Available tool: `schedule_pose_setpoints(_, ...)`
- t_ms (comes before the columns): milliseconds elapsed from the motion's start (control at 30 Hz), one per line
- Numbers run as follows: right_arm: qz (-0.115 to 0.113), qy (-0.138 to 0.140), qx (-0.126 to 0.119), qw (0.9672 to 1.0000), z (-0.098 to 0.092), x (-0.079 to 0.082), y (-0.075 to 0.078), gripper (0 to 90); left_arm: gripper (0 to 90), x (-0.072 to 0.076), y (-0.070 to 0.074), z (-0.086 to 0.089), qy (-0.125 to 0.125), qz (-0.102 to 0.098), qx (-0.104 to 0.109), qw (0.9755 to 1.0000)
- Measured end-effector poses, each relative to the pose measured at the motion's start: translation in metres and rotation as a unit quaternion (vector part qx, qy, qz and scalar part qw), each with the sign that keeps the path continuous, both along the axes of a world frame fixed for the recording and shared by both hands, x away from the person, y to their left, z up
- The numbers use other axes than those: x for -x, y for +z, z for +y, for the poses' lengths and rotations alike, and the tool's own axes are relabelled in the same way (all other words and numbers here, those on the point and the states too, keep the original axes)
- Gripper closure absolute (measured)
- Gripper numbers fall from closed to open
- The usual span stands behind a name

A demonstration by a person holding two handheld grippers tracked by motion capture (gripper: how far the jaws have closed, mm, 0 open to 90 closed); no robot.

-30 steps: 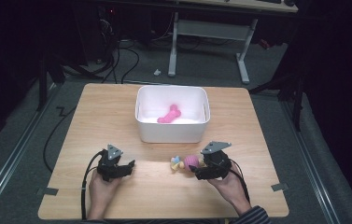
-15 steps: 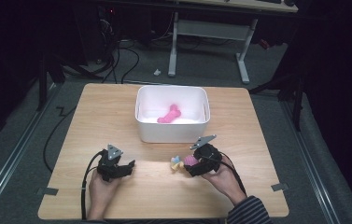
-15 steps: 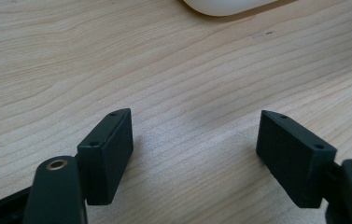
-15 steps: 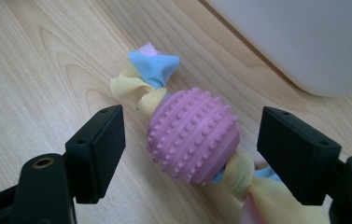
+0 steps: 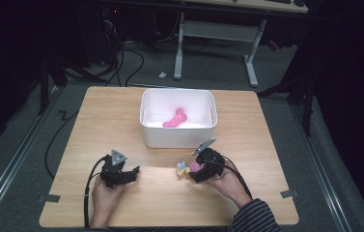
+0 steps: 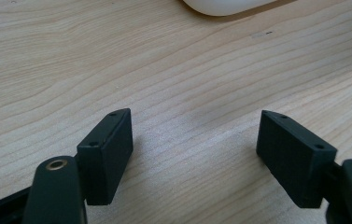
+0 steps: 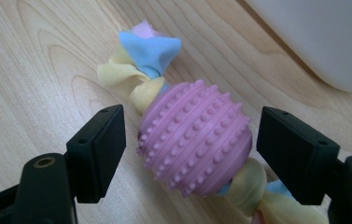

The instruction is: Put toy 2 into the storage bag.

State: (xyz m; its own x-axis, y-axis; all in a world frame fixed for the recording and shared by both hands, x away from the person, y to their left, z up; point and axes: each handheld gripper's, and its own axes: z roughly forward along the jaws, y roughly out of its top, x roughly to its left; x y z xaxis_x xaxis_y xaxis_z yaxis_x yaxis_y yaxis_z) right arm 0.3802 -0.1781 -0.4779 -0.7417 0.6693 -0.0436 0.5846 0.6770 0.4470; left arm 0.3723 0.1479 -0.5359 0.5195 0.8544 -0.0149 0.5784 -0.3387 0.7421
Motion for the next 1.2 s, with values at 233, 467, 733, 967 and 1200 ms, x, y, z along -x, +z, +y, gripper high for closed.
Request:
schedule_pose_setpoints(233,0.009,0.005,0.016,0.9998,0.0024,-0.0041,-0.0078,29.8,27.3,-0.0001,0.0001,0.0003,0.000,0.000,0.001,1.0000)
schedule_pose_setpoints(467,0.008,0.012,0.024,0.9996,0.0037,-0.0038,-0.0109,33.0,27.3,-0.0001,0.0000,0.0003,-0.001,0.000,0.001,1.0000)
schedule_pose_setpoints(733,0.003,0.016,0.027,0.9995,0.0034,-0.0020,-0.0107,33.3,27.2,0.0000,0.0000,0.0001,-0.001,0.000,0.000,1.0000)
schedule_pose_setpoints(967,0.003,0.019,0.023,0.9996,0.0035,0.0006,-0.0093,33.5,27.2,0.0001,0.0000,0.0000,-0.001,0.000,0.000,1.0000)
schedule_pose_setpoints(1200,-0.002,0.019,0.012,0.9997,-0.0008,0.0033,-0.0041,33.5,27.1,0.0001,0.0000,-0.0001,-0.001,0.000,0.000,1.0000)
